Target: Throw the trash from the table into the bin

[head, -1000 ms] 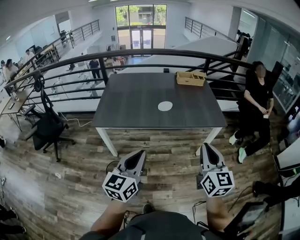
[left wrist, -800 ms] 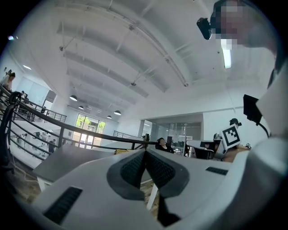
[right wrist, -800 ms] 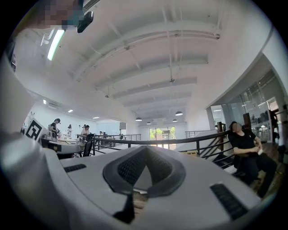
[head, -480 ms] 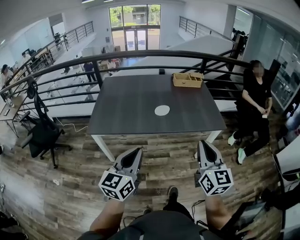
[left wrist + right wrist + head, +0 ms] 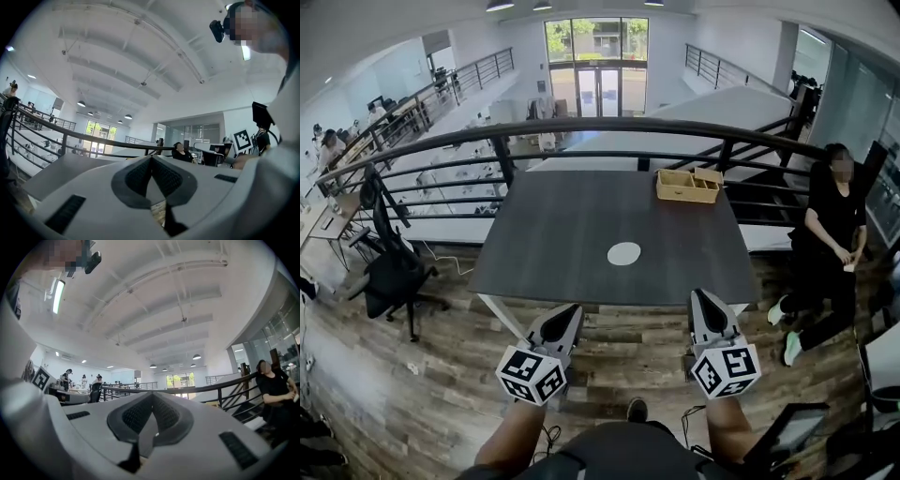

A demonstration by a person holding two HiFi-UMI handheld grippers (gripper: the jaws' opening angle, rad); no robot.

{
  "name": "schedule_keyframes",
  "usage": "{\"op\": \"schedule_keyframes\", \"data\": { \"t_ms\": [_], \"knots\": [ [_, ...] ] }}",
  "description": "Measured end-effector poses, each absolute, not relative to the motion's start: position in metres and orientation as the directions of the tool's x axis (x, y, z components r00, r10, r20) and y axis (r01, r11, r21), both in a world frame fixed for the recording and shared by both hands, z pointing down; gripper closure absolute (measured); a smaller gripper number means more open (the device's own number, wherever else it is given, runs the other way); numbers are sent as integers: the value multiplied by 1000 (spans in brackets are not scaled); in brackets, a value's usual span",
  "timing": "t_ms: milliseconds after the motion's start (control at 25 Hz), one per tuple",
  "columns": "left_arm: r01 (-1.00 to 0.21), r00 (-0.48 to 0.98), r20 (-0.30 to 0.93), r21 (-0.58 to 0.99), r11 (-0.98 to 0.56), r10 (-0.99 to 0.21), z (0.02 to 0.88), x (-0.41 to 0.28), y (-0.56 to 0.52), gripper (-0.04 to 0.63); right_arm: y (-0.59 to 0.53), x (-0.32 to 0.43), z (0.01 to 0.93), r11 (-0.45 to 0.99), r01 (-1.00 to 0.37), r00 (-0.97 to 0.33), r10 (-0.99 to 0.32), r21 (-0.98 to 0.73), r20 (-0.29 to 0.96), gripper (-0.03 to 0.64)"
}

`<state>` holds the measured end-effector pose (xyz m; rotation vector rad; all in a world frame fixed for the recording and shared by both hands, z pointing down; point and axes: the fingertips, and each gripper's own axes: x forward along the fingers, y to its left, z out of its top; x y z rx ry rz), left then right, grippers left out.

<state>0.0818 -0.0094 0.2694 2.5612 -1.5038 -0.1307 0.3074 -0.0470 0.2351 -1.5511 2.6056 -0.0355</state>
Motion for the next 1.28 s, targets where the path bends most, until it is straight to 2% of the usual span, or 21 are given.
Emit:
{"op": "schedule_keyframes", "data": {
  "t_ms": [520, 960, 1280],
  "knots": [
    [-899, 406, 26, 192, -394, -913, 267, 139, -102, 586, -155, 367, 236, 542, -837, -537, -840, -73, -79, 609],
    [-916, 366, 51, 197, -350, -929, 280, 138, -156, 586, -221, 369, 247, 576, -814, -571, -817, -77, -80, 609],
    [-904, 385, 23, 210, -372, -923, 280, 110, -213, 586, -267, 339, 246, 559, -828, -557, -829, -38, -53, 607]
  ]
}}
